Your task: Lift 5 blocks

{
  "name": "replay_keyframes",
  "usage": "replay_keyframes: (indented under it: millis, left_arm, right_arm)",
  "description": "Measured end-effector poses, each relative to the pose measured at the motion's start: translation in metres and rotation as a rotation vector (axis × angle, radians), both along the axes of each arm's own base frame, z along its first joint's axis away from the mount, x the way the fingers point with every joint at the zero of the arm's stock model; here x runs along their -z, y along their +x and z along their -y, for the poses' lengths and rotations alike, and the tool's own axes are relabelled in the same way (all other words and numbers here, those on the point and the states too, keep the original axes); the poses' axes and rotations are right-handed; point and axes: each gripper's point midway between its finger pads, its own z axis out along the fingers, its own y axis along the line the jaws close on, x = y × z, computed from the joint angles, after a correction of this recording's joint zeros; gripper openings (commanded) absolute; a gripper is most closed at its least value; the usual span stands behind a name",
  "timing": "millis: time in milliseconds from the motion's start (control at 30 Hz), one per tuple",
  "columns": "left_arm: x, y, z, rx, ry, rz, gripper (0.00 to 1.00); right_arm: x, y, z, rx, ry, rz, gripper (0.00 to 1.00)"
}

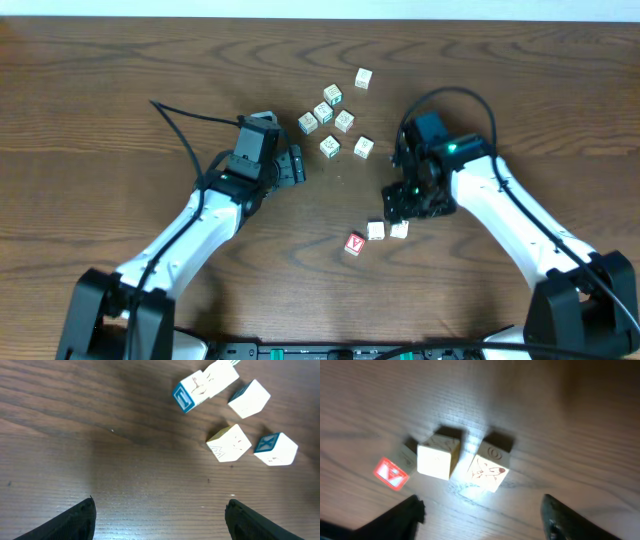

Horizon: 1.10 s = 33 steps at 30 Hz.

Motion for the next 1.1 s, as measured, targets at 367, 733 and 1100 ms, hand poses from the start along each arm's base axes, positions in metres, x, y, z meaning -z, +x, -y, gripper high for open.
replay_keyframes:
  millis: [367,733,1100]
  left_arm:
    - [0.049,0.05,0.028,0.073,0.035,-0.091,0.82]
    - [0.032,0.106,0.048,0.132,0.055,0.009,0.82]
    - [0.02,0.124,0.04,0.138,0.12,0.094,0.83]
  right_arm:
    - [-0.035,0.056,-0.008,-0.016,0.037,0.221,0.91]
    - [0.018,0.093,-0.019,-0.018,0.076,0.186,0.82]
    - [0.049,0.118,-0.033,0.011,0.115,0.183,0.8]
